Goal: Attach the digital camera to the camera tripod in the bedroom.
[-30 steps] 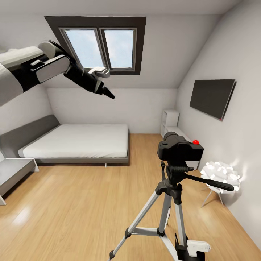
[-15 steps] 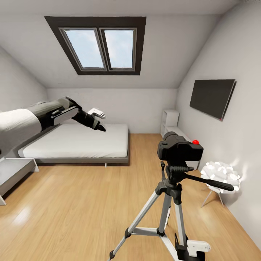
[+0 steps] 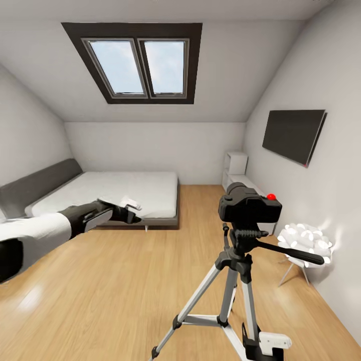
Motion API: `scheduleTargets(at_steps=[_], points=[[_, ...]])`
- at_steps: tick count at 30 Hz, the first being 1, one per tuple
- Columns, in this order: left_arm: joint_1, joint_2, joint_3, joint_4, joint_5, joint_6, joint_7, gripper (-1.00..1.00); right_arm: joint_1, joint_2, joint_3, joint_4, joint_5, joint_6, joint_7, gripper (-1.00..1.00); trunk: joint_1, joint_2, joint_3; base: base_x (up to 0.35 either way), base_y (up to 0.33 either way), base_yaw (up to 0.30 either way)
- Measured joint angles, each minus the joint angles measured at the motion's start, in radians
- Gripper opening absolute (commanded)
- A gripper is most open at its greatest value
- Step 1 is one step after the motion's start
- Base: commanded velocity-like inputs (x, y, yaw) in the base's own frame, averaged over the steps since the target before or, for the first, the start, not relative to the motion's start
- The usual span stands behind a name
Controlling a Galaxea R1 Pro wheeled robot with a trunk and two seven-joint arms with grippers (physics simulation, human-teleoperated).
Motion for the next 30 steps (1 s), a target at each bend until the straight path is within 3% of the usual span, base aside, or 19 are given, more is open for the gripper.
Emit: scheduleTargets(at_steps=[4,5,7,8,10,11,13,14,16,17,18,19,21,23,25,30], points=[[0.102,0.000,-0.098,0.000,0.078,-0.131,0.095,1.00,0.000,-0.001,-0.001,0.000,-0.004,0.002,0.000,-1.00,0.000,0.000,0.000,0.000,0.000,0.000],[0.134,0.001,-0.139,-0.001,0.124,-0.175,0.123,1.00,0.000,-0.001,-0.002,0.003,-0.005,-0.003,0.000,-1.00,0.000,0.000,0.000,0.000,0.000,0.000],[0.168,0.000,-0.185,-0.003,0.180,-0.220,0.148,1.00,0.000,-0.001,-0.002,0.002,-0.004,-0.001,0.000,-1.00,0.000,0.000,0.000,0.000,0.000,0.000],[0.196,0.001,-0.236,-0.007,0.240,-0.268,0.174,1.00,0.000,-0.001,-0.002,0.003,-0.004,-0.002,0.000,-1.00,0.000,0.000,0.000,0.000,0.000,0.000],[0.225,0.002,-0.295,-0.019,0.304,-0.323,0.201,1.00,0.000,-0.001,-0.002,0.003,-0.004,-0.002,0.000,-1.00,0.000,0.000,0.000,0.000,0.000,0.000],[0.248,0.008,-0.359,-0.039,0.368,-0.379,0.230,1.00,0.000,-0.001,-0.002,0.003,-0.004,-0.002,0.000,-1.00,0.000,0.000,0.000,0.000,0.000,0.000],[0.271,0.017,-0.425,-0.070,0.435,-0.431,0.261,1.00,0.000,-0.001,-0.002,0.002,-0.004,-0.001,0.000,-1.00,0.000,0.000,0.000,0.000,0.000,0.000],[0.286,0.024,-0.492,-0.114,0.509,-0.483,0.295,1.00,0.000,-0.001,-0.002,0.001,-0.004,0.001,0.000,-1.00,0.000,0.000,0.000,0.000,0.000,0.000],[0.298,0.031,-0.544,-0.166,0.587,-0.546,0.336,1.00,0.000,0.000,-0.001,0.001,-0.002,0.001,0.000,-1.00,0.000,0.000,0.000,0.000,0.000,0.000],[0.308,0.040,-0.577,-0.219,0.658,-0.619,0.381,1.00,0.000,0.000,-0.001,0.001,-0.001,0.000,0.000,-1.00,0.000,0.000,0.000,0.000,0.000,0.000],[0.315,0.045,-0.589,-0.247,0.690,-0.662,0.407,1.00,0.000,0.000,0.000,0.000,0.000,0.001,0.000,-1.00,0.000,0.000,0.000,0.000,0.000,0.000],[0.328,0.058,-0.606,-0.298,0.739,-0.751,0.457,1.00,0.000,0.000,0.000,0.000,0.001,0.001,0.000,-1.00,0.000,0.000,0.000,0.000,0.000,0.000],[0.353,0.079,-0.621,-0.371,0.784,-0.879,0.534,1.00,0.000,0.000,0.000,0.000,0.002,0.000,0.000,-1.00,0.000,0.000,0.000,0.000,0.000,0.000],[0.374,0.095,-0.629,-0.434,0.807,-0.970,0.600,1.00,0.000,0.000,0.000,-0.001,0.002,0.000,0.000,-1.00,0.000,0.000,0.000,0.000,0.000,0.000],[0.395,0.104,-0.633,-0.479,0.819,-1.021,0.646,1.00,0.000,0.001,0.001,-0.002,0.004,0.000,0.000,-1.00,0.000,0.000,0.000,0.000,0.000,0.000],[0.430,0.108,-0.636,-0.517,0.828,-1.063,0.683,1.00,0.000,0.001,0.001,-0.002,0.005,0.000,0.000,-1.00,0.000,0.000,0.000,0.000,0.000,0.000]])
